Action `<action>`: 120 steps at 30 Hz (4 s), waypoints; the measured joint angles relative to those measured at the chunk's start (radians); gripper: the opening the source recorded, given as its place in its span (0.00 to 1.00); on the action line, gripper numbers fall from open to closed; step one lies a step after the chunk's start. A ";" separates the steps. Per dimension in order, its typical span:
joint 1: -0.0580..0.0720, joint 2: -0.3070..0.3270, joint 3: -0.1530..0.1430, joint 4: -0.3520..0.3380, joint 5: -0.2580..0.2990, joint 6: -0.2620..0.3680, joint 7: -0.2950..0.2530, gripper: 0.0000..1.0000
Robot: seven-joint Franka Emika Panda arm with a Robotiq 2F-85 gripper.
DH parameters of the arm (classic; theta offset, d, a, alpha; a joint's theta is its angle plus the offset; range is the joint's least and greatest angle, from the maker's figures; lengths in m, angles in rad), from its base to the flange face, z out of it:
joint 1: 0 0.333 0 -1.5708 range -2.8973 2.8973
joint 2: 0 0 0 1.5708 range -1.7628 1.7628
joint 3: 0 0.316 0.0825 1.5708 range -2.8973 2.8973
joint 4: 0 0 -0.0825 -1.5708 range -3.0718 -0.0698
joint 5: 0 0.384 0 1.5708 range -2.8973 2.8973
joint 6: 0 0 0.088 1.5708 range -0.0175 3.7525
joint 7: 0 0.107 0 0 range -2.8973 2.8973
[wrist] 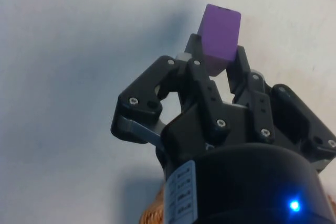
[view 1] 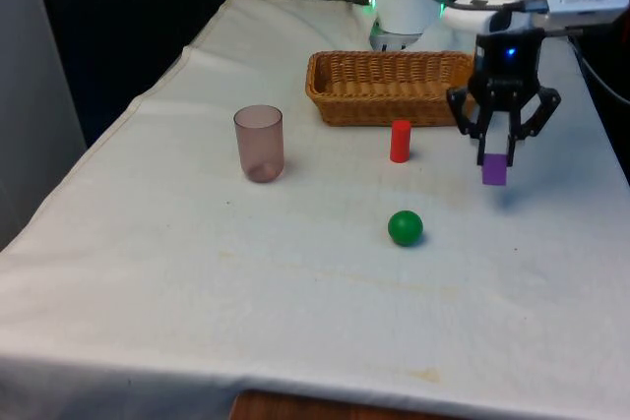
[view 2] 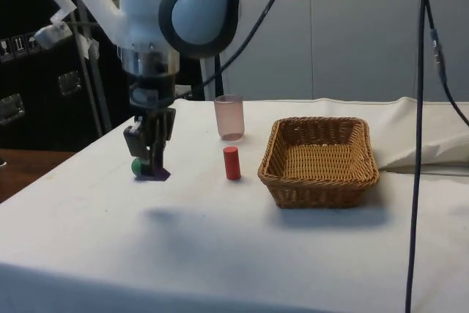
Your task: Pick up the triangular block and place it into the basket.
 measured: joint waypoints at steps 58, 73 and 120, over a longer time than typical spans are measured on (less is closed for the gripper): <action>-0.014 -0.470 -0.108 -0.381 0.000 -0.126 -0.158 0.33; -0.016 -0.551 -0.145 -0.520 0.000 -0.060 -0.223 0.33; -0.019 -0.551 -0.261 -0.916 0.000 0.360 -0.398 0.33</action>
